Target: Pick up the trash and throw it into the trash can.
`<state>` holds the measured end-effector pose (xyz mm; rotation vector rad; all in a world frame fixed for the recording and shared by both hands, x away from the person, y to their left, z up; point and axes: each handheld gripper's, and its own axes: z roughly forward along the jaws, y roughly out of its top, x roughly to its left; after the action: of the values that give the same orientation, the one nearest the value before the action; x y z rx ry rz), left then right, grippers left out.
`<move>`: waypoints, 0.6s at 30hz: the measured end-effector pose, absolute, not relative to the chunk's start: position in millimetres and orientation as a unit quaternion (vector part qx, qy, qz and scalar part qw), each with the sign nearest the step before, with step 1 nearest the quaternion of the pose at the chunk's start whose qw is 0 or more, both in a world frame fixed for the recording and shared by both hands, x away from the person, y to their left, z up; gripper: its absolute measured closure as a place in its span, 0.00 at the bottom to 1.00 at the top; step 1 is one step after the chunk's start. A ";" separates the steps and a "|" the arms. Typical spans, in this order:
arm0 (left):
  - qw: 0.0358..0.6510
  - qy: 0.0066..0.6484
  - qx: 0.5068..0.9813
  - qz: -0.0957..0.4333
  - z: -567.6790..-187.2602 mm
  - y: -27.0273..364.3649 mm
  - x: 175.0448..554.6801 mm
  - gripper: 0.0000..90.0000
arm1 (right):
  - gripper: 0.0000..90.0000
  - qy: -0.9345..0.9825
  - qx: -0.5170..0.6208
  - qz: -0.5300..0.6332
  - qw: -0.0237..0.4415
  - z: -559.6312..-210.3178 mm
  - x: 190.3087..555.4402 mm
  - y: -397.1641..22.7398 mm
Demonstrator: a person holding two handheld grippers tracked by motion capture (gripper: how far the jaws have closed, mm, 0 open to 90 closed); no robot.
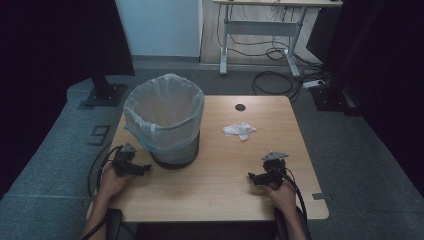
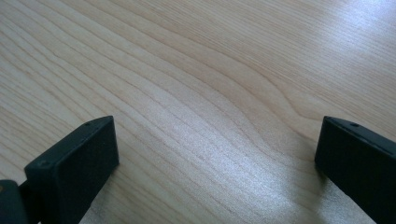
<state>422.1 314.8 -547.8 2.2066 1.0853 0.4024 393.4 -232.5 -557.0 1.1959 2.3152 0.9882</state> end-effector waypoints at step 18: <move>0.319 0.411 0.840 0.153 -547.8 313.2 423.3 0.00 | 0.00 0.821 0.414 0.351 0.174 -557.1 395.9 -232.5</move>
<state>423.3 313.2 -547.8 2.2093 1.0815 0.4013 395.9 -232.5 -557.1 1.1747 2.3284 0.9951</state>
